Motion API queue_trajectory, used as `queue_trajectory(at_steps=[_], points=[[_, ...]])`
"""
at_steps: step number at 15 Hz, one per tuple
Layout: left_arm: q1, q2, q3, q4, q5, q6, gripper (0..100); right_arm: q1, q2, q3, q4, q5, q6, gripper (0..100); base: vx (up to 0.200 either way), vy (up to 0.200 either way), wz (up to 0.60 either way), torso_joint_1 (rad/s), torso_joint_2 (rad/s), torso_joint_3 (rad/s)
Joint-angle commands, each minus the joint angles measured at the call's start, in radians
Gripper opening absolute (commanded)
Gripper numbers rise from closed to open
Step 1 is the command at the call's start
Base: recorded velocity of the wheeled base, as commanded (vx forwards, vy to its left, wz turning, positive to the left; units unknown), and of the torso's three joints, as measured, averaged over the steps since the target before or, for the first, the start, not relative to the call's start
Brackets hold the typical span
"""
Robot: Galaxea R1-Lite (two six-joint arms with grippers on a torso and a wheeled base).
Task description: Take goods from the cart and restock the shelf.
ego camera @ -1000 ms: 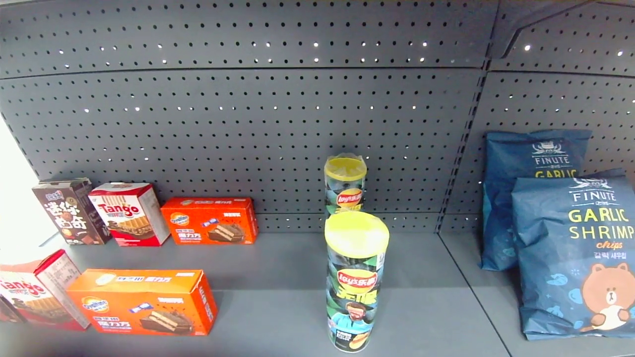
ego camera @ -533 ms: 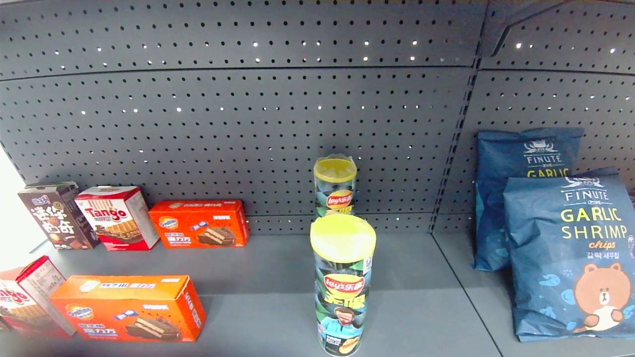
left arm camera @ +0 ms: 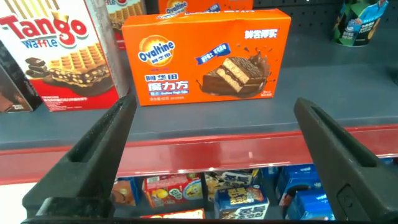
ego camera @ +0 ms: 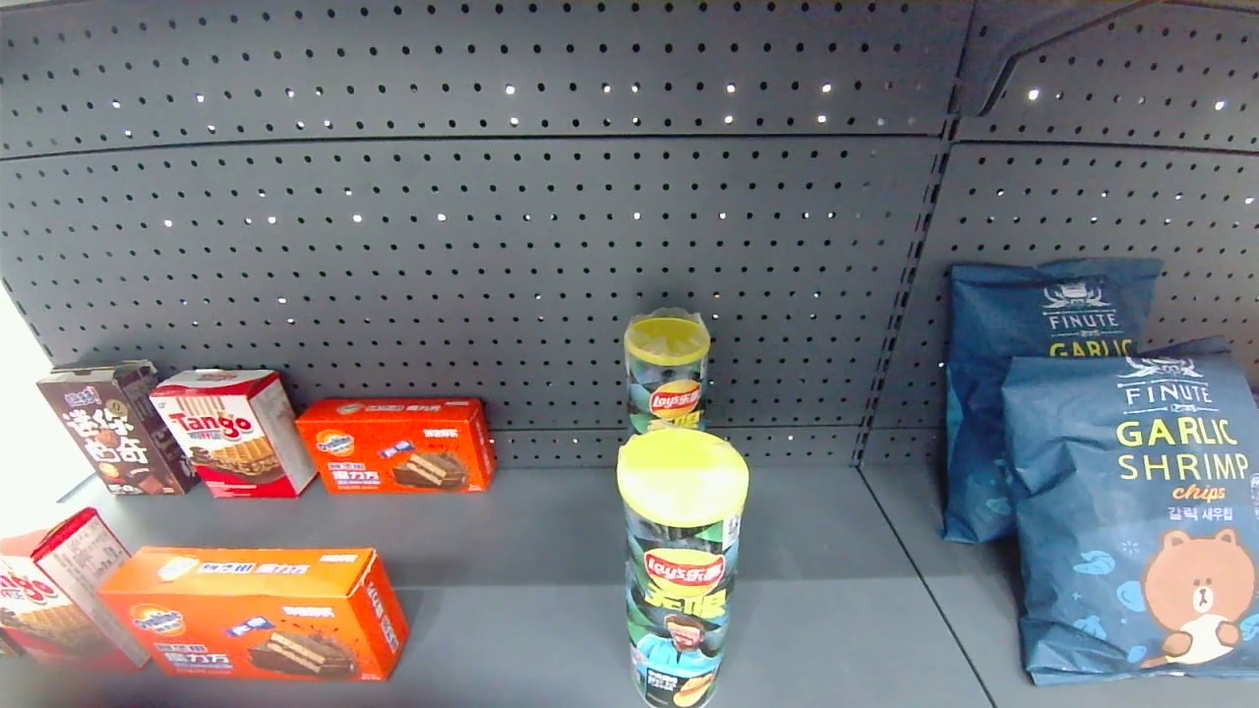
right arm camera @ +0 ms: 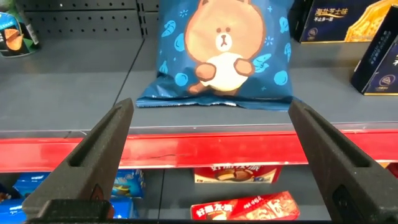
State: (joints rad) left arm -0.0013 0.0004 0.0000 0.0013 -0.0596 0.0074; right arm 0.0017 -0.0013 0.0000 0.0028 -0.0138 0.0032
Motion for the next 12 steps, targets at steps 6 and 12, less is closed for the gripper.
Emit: queue_trajectory(at_steps=[6,12], points=[[0.000,0.000,0.000,0.000,0.000,-0.001,100,0.000,0.001,0.000,0.000,0.000,0.000,100,0.000,0.000,0.00,0.000,0.00,0.000],[0.000,0.000,0.000,0.000,0.001,-0.001,100,0.000,0.001,0.000,-0.001,0.002,0.000,100,0.000,0.000,0.00,0.000,0.00,0.000]])
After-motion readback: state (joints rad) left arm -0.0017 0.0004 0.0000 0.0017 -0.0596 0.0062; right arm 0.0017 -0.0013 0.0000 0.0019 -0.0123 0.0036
